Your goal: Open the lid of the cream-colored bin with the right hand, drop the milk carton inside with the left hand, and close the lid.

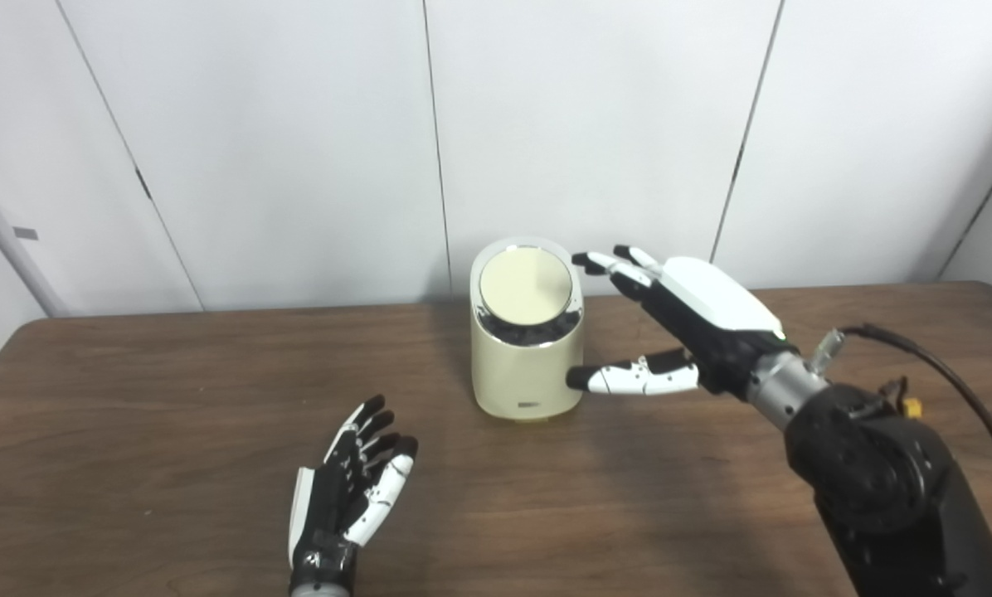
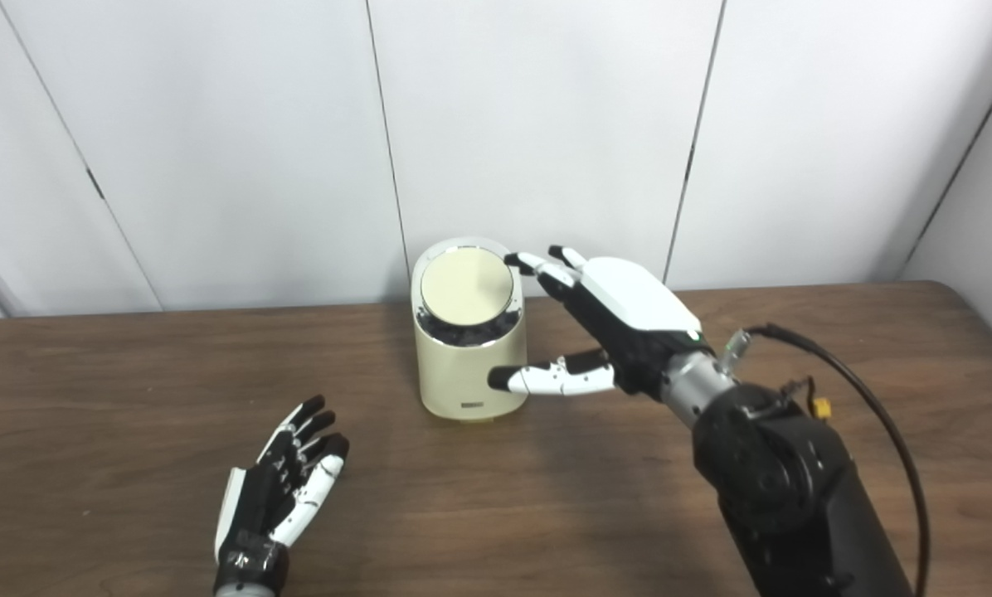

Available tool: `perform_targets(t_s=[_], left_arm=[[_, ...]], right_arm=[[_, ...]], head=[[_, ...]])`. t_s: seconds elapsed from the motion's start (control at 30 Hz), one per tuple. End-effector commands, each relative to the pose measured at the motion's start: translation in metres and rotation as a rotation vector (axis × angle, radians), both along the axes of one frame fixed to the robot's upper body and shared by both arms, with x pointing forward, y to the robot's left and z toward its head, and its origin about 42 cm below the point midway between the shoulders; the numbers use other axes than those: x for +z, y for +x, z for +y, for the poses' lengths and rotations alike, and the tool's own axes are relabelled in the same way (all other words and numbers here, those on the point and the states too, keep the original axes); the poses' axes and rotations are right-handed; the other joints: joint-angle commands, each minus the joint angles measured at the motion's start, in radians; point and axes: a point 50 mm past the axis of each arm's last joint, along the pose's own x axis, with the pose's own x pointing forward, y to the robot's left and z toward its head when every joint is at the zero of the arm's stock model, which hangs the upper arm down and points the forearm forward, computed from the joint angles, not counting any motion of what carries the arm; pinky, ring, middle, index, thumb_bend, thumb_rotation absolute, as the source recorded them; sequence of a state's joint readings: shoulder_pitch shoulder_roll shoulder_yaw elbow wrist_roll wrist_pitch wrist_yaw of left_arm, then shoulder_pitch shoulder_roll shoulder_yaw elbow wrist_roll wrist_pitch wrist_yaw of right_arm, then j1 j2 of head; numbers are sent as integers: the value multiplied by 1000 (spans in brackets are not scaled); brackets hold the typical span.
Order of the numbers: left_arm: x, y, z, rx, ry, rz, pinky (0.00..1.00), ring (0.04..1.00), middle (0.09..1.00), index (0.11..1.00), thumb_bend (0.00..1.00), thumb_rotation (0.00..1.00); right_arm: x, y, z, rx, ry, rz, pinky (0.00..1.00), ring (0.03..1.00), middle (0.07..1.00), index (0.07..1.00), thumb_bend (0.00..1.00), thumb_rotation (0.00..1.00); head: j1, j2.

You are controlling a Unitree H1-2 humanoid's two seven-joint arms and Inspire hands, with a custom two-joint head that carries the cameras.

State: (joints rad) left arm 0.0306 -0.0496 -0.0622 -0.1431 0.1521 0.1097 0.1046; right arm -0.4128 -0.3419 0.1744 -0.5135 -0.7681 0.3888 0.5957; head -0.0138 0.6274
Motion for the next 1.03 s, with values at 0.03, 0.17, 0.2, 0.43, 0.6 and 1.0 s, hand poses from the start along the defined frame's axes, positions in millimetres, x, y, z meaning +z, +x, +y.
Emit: perform_targets(t_s=[0.03,0.17,0.2,0.43,0.6,1.0], left_arm=[[-5,-7,3,-2,-2,51,724,810,868,914,539,472],[8,-5,10,6,-7,26,740,814,868,927,477,515],[12,-5,12,3,-11,18,744,819,872,930,460,514],[44,-9,41,-25,-63,-44,761,832,887,931,456,462],[56,-18,63,-22,-66,-50,794,870,911,951,399,429],[40,-35,86,21,-41,-56,772,829,871,923,400,392]], right_arm=[[8,1,-6,-8,91,-56,811,950,921,931,550,639],[-12,1,-16,-62,250,58,786,904,941,966,574,693],[-17,-1,-18,-78,284,78,778,896,942,965,577,698],[-56,-19,-30,-138,491,178,799,880,918,939,526,891],[-85,-30,-33,-175,660,198,752,862,899,914,569,884],[-144,-50,-43,-260,833,103,786,877,911,903,480,838]], head=[[4,3],[5,4],[4,5],[7,12],[4,14],[6,10]])
